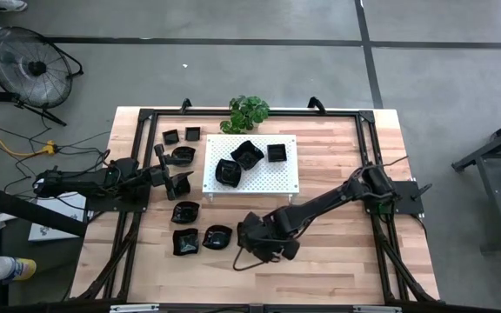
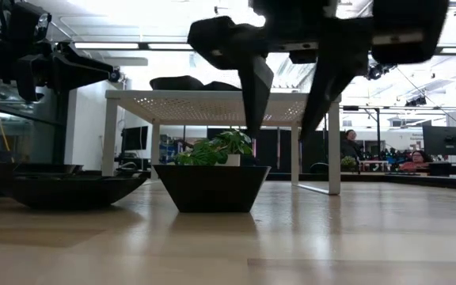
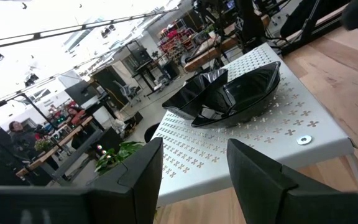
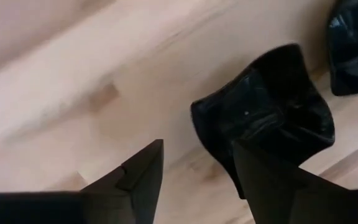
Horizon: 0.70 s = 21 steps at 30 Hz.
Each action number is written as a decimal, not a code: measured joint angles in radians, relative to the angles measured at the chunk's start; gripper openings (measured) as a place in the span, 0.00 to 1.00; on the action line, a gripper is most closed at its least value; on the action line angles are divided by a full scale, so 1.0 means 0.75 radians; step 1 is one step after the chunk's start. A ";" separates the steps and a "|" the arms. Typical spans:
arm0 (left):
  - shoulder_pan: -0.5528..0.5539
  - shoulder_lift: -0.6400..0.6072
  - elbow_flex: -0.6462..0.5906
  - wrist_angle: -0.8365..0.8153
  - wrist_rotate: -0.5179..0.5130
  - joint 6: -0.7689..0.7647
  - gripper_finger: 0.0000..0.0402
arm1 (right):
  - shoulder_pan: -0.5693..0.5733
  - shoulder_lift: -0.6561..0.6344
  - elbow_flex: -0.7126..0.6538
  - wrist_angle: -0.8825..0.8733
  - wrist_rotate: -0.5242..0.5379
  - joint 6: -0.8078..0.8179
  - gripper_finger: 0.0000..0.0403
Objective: Pick & Place Mini shaped plates
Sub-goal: Stack the distorted square plate on top of the distorted square plates on the shelf
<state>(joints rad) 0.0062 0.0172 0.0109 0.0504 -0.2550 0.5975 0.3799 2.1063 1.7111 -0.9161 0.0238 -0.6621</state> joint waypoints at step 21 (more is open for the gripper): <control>0.000 0.000 0.000 0.000 0.000 0.000 0.44 | 0.012 -0.001 -0.237 0.320 0.168 -0.569 0.43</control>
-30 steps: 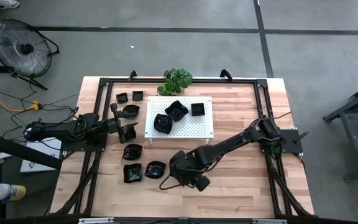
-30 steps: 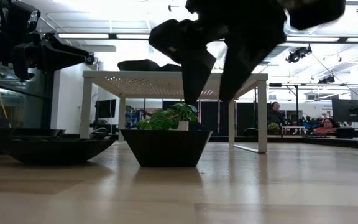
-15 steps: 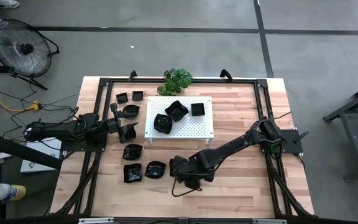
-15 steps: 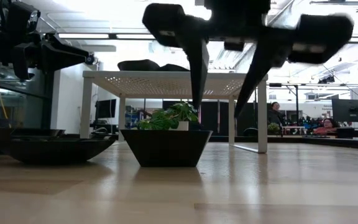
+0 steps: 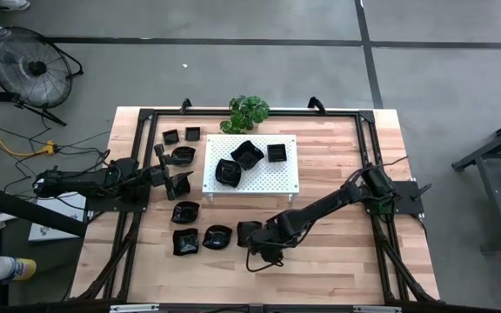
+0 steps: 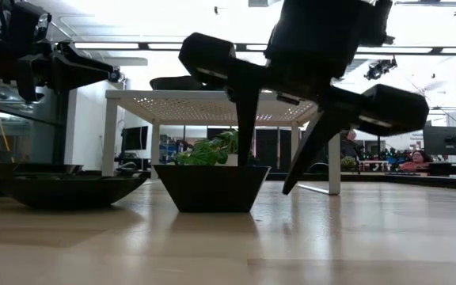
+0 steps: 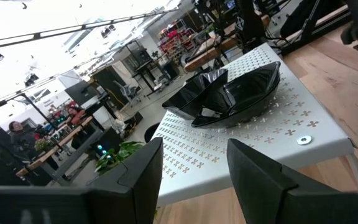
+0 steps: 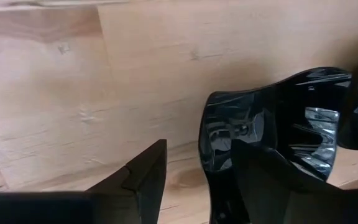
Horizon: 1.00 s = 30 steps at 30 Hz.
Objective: Pick & Place Mini shaped plates
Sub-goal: Stack the distorted square plate on top of the distorted square plates on the shelf
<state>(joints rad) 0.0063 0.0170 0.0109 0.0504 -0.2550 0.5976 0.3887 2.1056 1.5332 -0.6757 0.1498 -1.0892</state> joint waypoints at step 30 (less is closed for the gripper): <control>0.000 0.000 0.000 0.000 0.000 0.000 0.44 | 0.001 0.000 -0.007 0.011 0.037 0.020 0.12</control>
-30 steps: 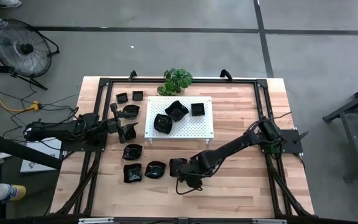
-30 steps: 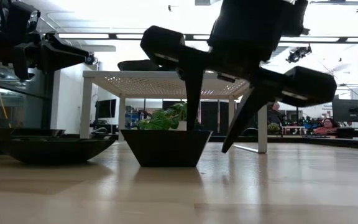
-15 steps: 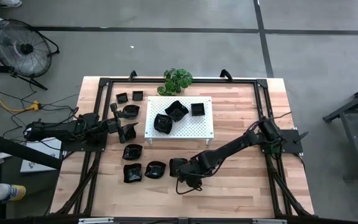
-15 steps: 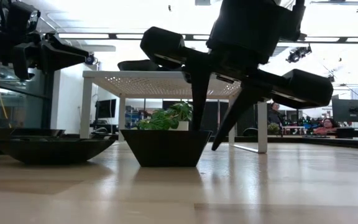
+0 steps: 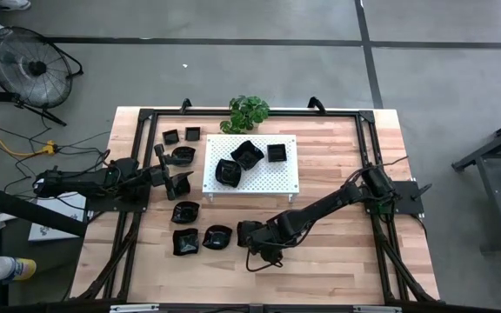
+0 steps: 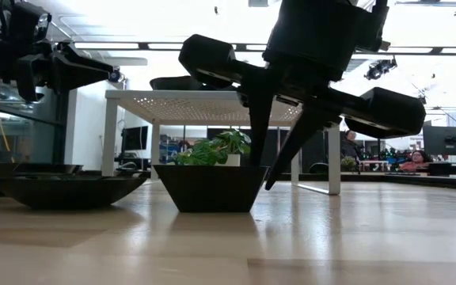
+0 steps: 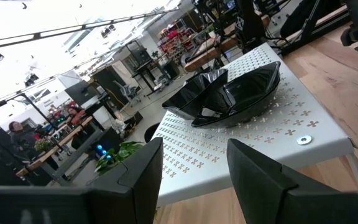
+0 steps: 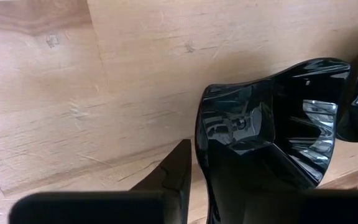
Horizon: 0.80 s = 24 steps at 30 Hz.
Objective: Pick & Place Mini shaped plates
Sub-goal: Stack the distorted square plate on top of the distorted square plates on the shelf
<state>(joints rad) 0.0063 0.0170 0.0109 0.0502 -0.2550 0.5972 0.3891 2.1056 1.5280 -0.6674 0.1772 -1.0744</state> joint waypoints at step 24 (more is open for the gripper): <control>0.000 0.000 0.000 0.001 0.000 0.000 0.44 | 0.031 -0.005 0.067 -0.039 0.083 0.105 0.00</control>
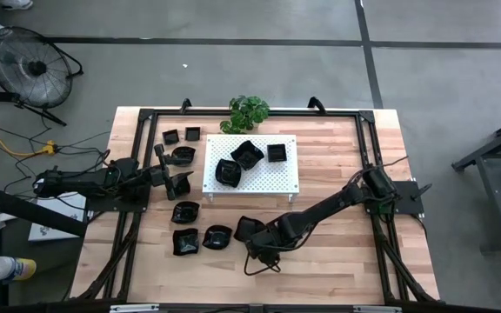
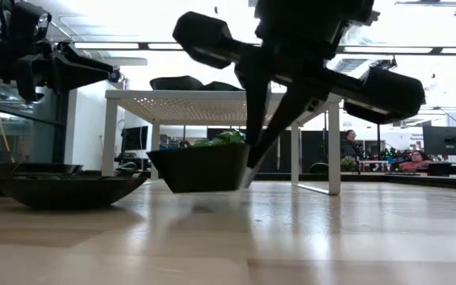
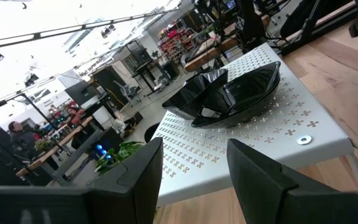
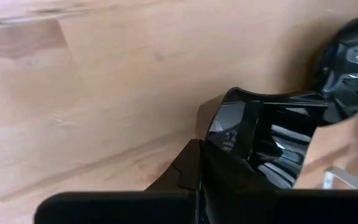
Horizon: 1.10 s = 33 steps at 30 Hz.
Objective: Pick & Place Mini shaped plates
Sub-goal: Stack the distorted square plate on top of the distorted square plates on the shelf
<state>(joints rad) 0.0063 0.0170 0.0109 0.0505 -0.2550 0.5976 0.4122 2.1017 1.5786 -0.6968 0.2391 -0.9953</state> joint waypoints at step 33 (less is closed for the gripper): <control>0.000 0.000 0.000 0.000 0.000 0.000 0.44 | -0.029 -0.003 0.576 -0.461 0.320 0.346 0.00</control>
<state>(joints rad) 0.0061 0.0170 0.0109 0.0504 -0.2550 0.5976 0.3908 2.0998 2.0108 -1.0429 0.4792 -0.7362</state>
